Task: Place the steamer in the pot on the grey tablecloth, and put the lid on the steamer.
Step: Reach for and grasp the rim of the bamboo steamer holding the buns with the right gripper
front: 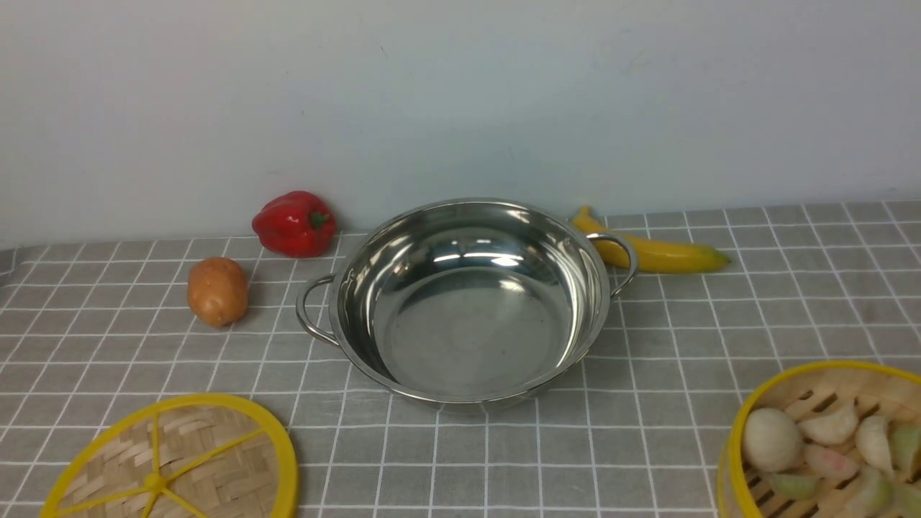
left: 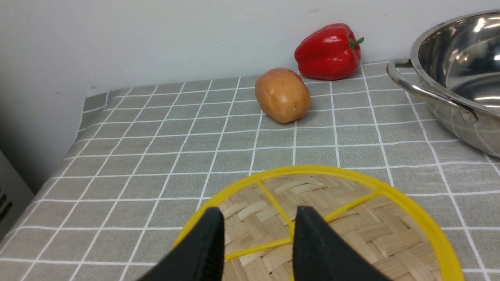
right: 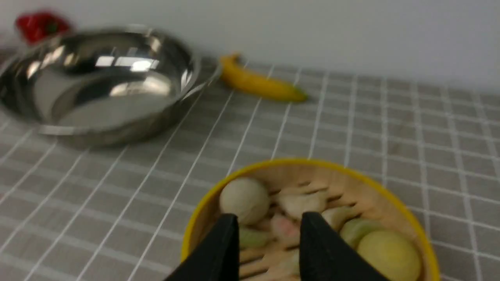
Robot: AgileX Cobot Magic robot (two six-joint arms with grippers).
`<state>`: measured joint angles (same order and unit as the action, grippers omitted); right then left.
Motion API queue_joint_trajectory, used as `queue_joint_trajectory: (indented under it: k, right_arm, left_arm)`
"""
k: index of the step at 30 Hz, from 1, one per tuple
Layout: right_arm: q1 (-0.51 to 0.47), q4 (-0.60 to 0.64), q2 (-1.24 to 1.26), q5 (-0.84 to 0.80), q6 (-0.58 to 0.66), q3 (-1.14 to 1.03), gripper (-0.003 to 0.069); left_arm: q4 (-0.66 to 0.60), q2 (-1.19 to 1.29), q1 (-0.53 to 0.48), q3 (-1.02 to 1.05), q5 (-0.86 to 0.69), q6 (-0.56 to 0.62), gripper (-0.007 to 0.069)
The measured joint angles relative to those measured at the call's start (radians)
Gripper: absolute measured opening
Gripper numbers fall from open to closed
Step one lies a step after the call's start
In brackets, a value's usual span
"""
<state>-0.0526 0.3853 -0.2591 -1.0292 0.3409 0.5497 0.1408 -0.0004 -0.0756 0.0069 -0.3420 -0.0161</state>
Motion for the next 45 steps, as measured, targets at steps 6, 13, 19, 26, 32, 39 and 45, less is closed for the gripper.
queue_joint_trajectory:
  k: [6, 13, 19, 26, 32, 39, 45]
  right_arm:
    - [0.000, 0.142, -0.276, -0.100, 0.257, 0.056, 0.0244]
    - [0.063, 0.148, -0.538, -0.071, 0.288, 0.104, 0.0325]
    - [0.219, 0.048, -0.719, -0.063, 0.206, 0.123, 0.0388]
    - [0.408, -0.146, -0.906, 0.010, -0.064, 0.142, 0.0384]
    - [0.484, -0.164, -1.009, 0.064, -0.137, 0.169, 0.0370]
    - [0.515, -0.196, -1.141, 0.093, -0.212, 0.219, 0.0369]
    - [0.516, -0.247, -1.216, 0.102, -0.264, 0.230, 0.0369]
  left_arm:
    - [0.000, 0.000, 0.000, 0.000, 0.000, 0.000, 0.0243]
    - [0.000, 0.000, 0.000, 0.000, 0.000, 0.000, 0.0243]
    - [0.000, 0.000, 0.000, 0.000, 0.001, 0.000, 0.0243]
    - [0.000, 0.000, 0.000, 0.000, 0.001, 0.000, 0.0243]
    - [0.000, 0.000, 0.000, 0.000, 0.001, 0.000, 0.0243]
    - [0.000, 0.000, 0.000, 0.000, 0.001, 0.000, 0.0243]
    - [0.000, 0.000, 0.000, 0.000, 0.001, 0.000, 0.0243]
